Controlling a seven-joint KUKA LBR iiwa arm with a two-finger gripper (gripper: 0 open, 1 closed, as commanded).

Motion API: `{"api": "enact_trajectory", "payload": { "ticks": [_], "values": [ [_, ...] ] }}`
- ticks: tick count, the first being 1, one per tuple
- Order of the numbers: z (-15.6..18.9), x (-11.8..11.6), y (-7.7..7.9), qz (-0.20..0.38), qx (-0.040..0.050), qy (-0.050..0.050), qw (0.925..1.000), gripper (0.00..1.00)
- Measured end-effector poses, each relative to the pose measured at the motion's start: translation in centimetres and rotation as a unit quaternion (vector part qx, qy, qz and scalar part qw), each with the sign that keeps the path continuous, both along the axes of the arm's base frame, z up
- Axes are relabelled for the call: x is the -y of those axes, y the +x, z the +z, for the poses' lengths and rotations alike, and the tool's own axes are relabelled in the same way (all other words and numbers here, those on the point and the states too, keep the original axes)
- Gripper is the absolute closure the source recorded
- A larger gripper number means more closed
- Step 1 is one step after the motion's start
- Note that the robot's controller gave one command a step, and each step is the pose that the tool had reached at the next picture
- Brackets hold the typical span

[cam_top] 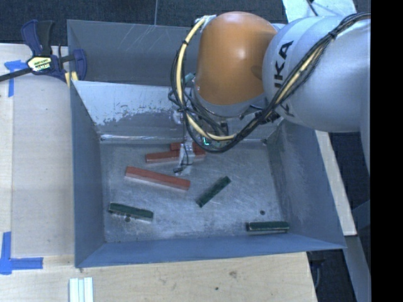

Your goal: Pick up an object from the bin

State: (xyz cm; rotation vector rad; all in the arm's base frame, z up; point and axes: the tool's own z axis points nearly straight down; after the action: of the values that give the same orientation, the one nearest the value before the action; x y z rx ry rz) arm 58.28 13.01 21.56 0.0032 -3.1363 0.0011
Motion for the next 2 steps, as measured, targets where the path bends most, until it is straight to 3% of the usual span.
{"api": "enact_trajectory", "payload": {
  "ticks": [1, 2],
  "values": [
    [-14.7, -0.3, -8.0, 0.080, 0.0051, 0.002, 0.9968, 0.00],
    [-12.6, -10.5, -5.6, 0.148, 0.0057, 0.003, 0.9889, 0.00]
  ]
}}
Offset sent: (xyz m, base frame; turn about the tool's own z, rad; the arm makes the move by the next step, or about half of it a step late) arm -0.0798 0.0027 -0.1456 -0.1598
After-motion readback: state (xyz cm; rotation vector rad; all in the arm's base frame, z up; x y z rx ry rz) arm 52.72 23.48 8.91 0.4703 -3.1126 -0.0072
